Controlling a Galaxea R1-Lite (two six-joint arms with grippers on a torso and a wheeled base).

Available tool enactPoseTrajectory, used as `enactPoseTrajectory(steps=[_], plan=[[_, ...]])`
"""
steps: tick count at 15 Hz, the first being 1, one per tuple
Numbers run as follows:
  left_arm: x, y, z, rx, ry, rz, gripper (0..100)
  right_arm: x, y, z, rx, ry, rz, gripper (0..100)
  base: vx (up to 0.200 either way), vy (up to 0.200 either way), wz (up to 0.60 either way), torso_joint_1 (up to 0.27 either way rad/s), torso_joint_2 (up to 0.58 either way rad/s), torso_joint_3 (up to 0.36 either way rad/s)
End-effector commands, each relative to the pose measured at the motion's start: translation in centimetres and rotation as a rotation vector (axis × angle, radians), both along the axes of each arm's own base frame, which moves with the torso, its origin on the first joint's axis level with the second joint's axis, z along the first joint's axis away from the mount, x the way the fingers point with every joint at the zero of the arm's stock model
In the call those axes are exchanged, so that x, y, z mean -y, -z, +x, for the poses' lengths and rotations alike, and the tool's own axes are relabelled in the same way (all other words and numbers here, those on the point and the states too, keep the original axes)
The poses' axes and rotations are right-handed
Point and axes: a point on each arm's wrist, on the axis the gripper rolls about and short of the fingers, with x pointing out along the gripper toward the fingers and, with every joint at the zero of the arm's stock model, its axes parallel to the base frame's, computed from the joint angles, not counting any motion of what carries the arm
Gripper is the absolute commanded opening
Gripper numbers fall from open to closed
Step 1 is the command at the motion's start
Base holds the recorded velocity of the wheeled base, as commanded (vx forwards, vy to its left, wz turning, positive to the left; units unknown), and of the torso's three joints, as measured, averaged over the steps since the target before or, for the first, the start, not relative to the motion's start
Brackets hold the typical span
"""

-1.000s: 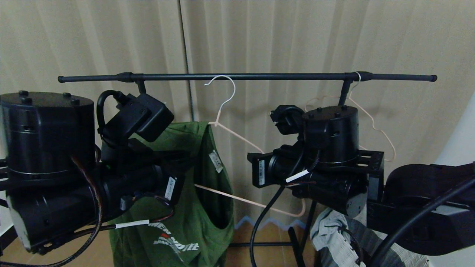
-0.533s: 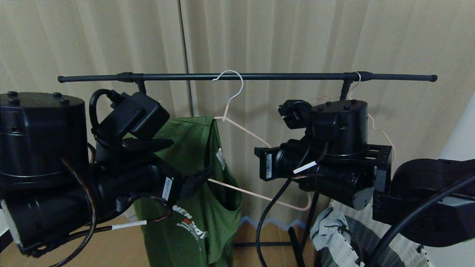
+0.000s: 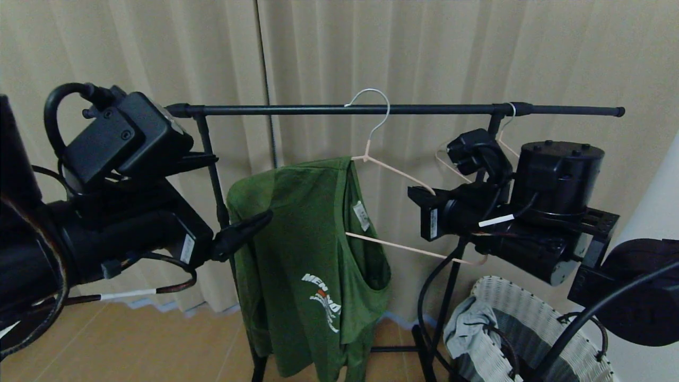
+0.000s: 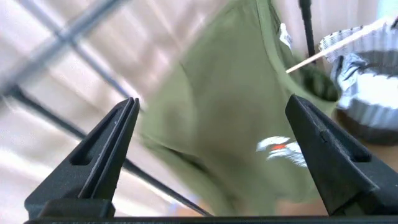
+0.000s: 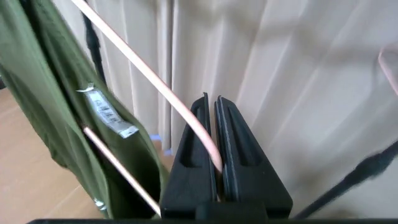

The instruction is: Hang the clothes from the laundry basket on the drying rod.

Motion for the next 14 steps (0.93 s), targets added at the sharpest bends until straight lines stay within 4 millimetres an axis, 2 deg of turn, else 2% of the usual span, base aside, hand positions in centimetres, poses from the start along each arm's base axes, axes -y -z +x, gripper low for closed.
enactPoseTrajectory(steps=[1,4,7,8,11,14], plan=[[-0.3,-0.8,0.4,0.042,-0.01,0.016,100,0.8,0.5,-0.2,0.001,0.002,-0.016,0,0.0,0.0,0.0,0.0,0.0,0.0],[0.9,-1.6,2.2,0.084,0.103,0.065,100,0.7,0.4,-0.2,0.007,-0.032,-0.015,0,0.0,0.0,0.0,0.0,0.0,0.0],[1.9,-0.5,3.5,0.055,0.186,0.095,100,0.8,0.1,-0.7,0.013,-0.06,-0.004,0,0.0,0.0,0.0,0.0,0.0,0.0],[2.0,-0.2,3.8,0.052,0.193,0.108,100,0.9,0.1,-0.9,0.013,-0.069,-0.003,0,0.0,0.0,0.0,0.0,0.0,0.0],[1.5,0.8,6.2,0.067,0.154,0.198,100,0.7,0.0,-1.9,0.01,-0.122,0.002,0,0.0,0.0,0.0,0.0,0.0,0.0],[1.5,0.9,6.6,0.103,0.152,0.215,100,0.4,0.0,-2.7,0.014,-0.154,0.007,0,0.0,0.0,0.0,0.0,0.0,0.0]])
